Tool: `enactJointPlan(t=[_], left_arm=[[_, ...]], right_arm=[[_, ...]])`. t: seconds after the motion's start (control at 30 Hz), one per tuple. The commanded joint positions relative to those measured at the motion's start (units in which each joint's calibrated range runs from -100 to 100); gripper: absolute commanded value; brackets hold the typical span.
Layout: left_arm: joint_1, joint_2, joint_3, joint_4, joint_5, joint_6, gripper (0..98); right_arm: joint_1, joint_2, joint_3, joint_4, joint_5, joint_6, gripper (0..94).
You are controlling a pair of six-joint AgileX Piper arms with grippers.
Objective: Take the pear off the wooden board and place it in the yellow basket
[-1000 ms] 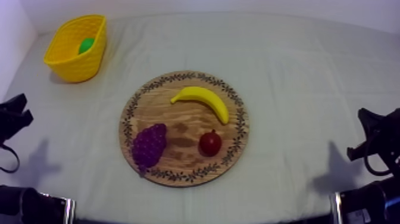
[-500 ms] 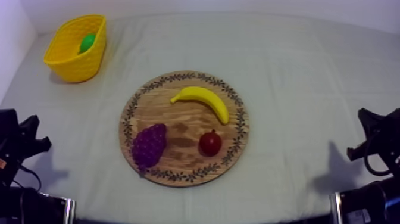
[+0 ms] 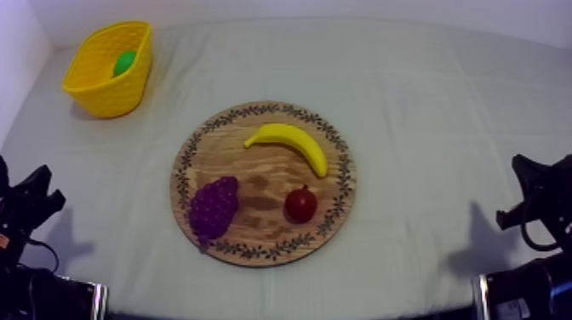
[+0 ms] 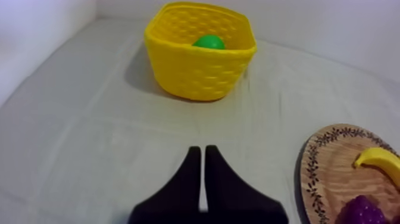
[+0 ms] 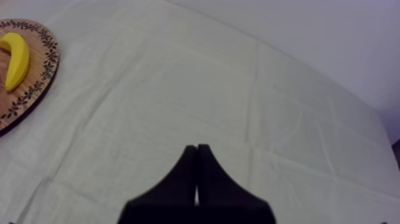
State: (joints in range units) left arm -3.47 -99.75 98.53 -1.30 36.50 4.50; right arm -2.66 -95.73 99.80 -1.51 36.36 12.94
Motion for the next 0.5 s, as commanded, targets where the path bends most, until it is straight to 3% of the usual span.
enactJointPlan(t=[0.0, 0.17, 0.47], left_arm=[[0.0, -0.1, 0.0, -0.09, 0.0, 2.1, 0.0], [0.0, -0.1, 0.0, -0.13, 0.0, 4.8, 0.0], [0.0, -0.1, 0.0, -0.14, 0.0, 5.3, 0.0]], right_arm=[[0.0, 0.0, 0.0, 0.0, 0.0, 0.0, 0.4], [0.0, 0.0, 0.0, 0.0, 0.0, 0.0, 0.4], [0.0, 0.0, 0.0, 0.0, 0.0, 0.0, 0.4]])
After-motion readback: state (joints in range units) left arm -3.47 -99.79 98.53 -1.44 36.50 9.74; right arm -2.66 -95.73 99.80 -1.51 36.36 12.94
